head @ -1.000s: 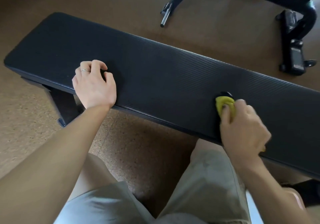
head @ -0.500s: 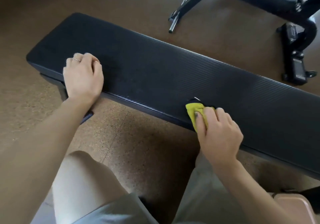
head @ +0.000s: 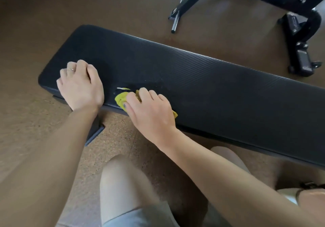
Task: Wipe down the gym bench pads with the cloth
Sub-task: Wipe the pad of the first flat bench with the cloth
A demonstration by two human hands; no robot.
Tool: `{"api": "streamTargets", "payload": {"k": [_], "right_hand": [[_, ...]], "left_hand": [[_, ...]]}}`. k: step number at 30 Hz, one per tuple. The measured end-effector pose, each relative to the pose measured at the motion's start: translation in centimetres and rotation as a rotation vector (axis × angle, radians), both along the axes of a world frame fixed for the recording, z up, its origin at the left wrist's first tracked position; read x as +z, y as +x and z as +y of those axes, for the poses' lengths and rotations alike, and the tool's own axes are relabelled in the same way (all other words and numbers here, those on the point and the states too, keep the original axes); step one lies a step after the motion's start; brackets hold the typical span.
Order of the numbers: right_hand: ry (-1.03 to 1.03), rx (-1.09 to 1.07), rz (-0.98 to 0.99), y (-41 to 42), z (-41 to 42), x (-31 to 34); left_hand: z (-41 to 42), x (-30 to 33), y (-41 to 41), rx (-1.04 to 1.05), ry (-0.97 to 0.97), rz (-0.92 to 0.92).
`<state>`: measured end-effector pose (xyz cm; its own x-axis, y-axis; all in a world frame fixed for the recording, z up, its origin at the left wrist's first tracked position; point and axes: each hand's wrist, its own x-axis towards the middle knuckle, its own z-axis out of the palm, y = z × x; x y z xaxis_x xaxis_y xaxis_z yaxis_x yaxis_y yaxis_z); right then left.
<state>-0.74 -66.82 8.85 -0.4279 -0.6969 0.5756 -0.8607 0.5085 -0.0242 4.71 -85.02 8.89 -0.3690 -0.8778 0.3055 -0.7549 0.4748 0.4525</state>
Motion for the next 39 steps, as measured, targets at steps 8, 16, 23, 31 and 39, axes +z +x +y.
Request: {"api": "streamTargets", "payload": {"k": [8, 16, 23, 31, 39], "right_hand": [[0.165, -0.149, -0.082, -3.2, 11.4, 0.9], [0.193, 0.085, -0.199, -2.6, -3.1, 1.6], [0.250, -0.152, -0.256, -11.6, -9.5, 2.4], [0.169, -0.026, -0.203, -3.8, -5.6, 1.7], [0.155, -0.199, -0.193, -13.8, -5.7, 1.6]], "left_hand": [[0.4, 0.2, -0.1, 0.006, 0.037, 0.028], [-0.1, -0.1, -0.4, 0.027, 0.057, -0.017], [0.0, -0.1, 0.0, -0.005, 0.050, -0.051], [-0.1, -0.2, -0.2, 0.010, 0.047, -0.035], [-0.3, -0.3, 0.0, 0.010, 0.028, -0.001]]}}
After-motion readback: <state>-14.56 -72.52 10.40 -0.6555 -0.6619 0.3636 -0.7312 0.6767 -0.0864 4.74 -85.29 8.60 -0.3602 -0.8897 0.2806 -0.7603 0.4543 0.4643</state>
